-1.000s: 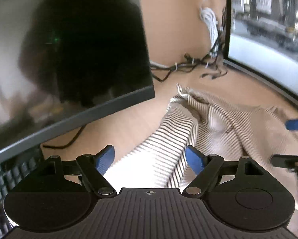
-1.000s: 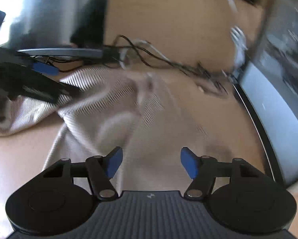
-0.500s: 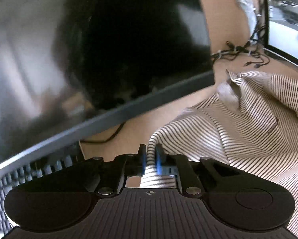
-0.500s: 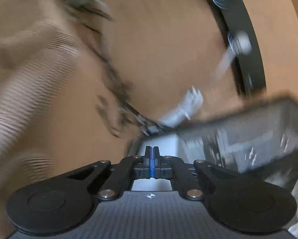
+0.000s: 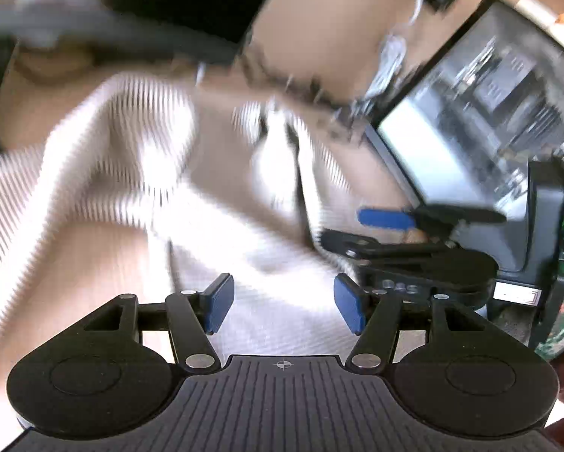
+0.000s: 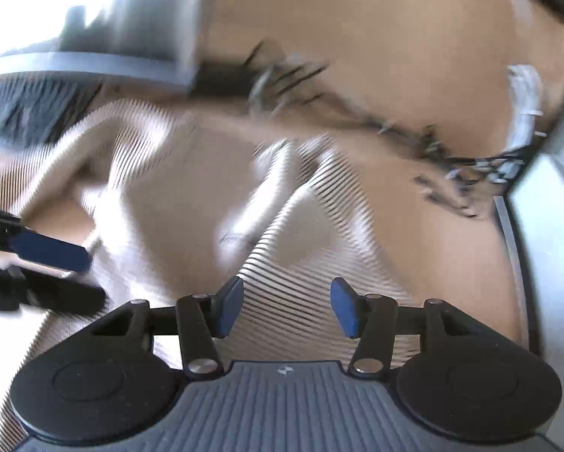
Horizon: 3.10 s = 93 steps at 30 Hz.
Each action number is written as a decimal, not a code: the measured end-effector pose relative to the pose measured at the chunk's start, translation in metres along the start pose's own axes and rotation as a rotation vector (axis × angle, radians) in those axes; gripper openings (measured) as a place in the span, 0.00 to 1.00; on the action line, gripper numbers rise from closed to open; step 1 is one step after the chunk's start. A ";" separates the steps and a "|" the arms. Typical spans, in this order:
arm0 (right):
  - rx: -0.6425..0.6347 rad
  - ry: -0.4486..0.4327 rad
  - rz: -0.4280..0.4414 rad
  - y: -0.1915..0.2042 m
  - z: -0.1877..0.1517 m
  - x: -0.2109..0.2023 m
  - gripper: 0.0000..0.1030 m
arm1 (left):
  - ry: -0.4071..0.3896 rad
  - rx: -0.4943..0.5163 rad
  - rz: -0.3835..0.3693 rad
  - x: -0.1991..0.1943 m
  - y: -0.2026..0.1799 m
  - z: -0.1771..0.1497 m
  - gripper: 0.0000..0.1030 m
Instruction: Fold clothes
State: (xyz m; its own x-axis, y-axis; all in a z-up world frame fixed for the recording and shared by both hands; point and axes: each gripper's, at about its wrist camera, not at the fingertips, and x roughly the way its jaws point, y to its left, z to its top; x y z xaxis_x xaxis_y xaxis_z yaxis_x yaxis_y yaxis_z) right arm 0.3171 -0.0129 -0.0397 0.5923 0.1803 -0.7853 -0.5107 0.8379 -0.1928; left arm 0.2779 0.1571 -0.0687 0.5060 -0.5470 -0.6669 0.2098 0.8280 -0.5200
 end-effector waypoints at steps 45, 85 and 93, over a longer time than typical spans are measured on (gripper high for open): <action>0.404 -0.198 0.114 -0.132 -0.006 -0.110 0.06 | 0.051 -0.019 0.014 0.002 0.023 -0.014 0.80; 0.000 -0.168 -0.201 -0.120 0.014 0.004 0.50 | 0.094 0.055 0.122 0.002 0.007 -0.027 0.96; 0.148 -0.025 -0.071 -0.095 -0.048 0.000 0.59 | 0.113 0.087 0.107 0.003 0.007 -0.028 0.99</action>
State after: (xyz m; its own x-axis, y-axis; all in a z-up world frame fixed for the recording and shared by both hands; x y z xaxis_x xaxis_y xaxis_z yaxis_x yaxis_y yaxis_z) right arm 0.3361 -0.1174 -0.0498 0.6402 0.1289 -0.7573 -0.3703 0.9155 -0.1572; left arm 0.2570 0.1576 -0.0892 0.4327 -0.4618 -0.7743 0.2338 0.8869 -0.3984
